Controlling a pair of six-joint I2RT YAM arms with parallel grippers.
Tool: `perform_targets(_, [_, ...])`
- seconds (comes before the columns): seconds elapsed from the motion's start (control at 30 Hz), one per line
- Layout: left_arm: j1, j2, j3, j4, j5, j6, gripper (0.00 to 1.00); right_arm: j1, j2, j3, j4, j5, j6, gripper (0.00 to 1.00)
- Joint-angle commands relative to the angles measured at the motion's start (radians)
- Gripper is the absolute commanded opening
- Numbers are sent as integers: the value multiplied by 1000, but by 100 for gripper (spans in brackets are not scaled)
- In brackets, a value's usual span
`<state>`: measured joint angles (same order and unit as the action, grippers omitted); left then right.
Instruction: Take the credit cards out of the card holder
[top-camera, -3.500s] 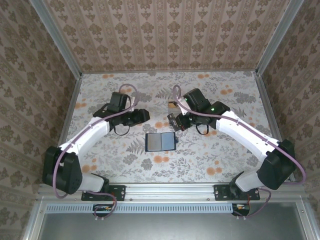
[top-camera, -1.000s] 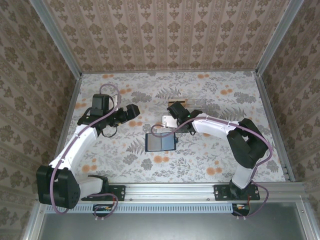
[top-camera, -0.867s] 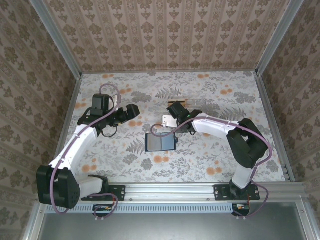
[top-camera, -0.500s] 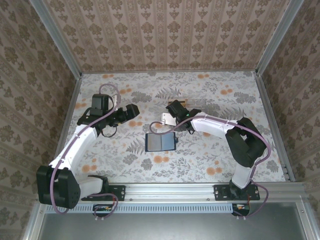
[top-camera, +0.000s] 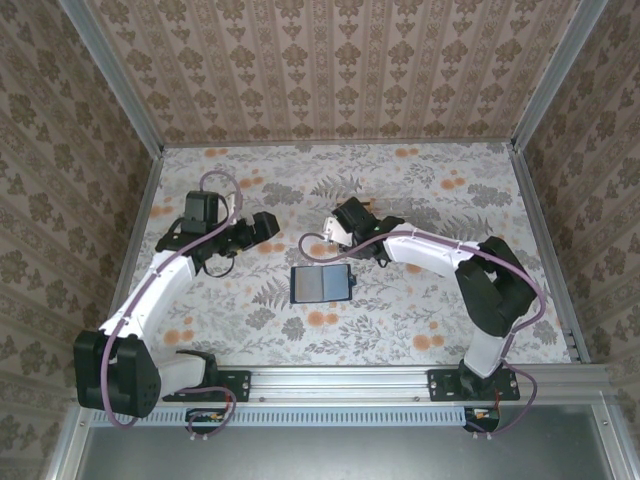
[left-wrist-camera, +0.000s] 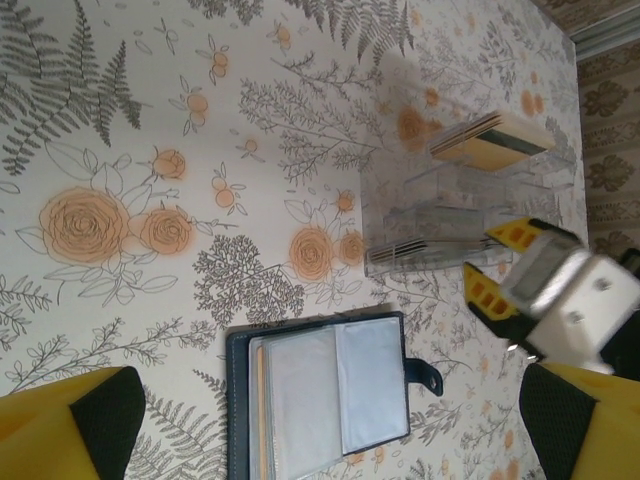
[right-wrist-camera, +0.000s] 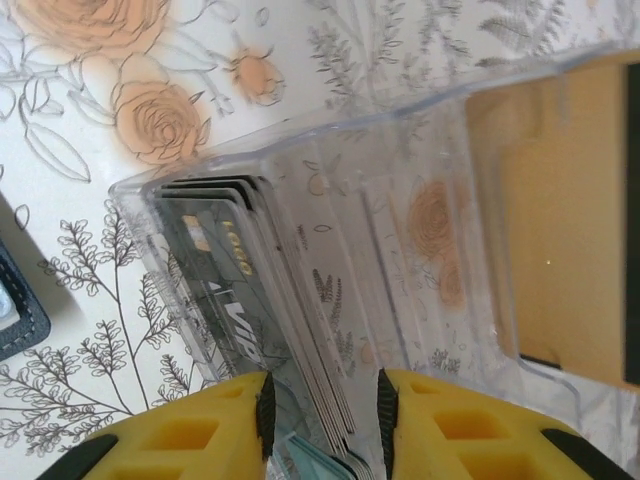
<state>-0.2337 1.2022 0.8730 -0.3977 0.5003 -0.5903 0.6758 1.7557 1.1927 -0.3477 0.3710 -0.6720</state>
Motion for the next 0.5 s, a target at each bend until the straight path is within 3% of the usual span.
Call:
perform_targets(0.0, [7, 7, -21, 4, 34, -1, 97, 1, -98, 43, -64, -14, 203, 36])
perform_targets(0.2, [-18, 39, -58, 17, 33, -46, 88, 17, -154, 70, -157, -124, 578, 37])
perform_targets(0.37, [-59, 67, -85, 42, 45, -80, 68, 32, -135, 103, -261, -176, 903, 37])
perform_targets(0.47, [-92, 86, -94, 56, 35, -101, 63, 46, -124, 72, -251, -227, 1039, 31])
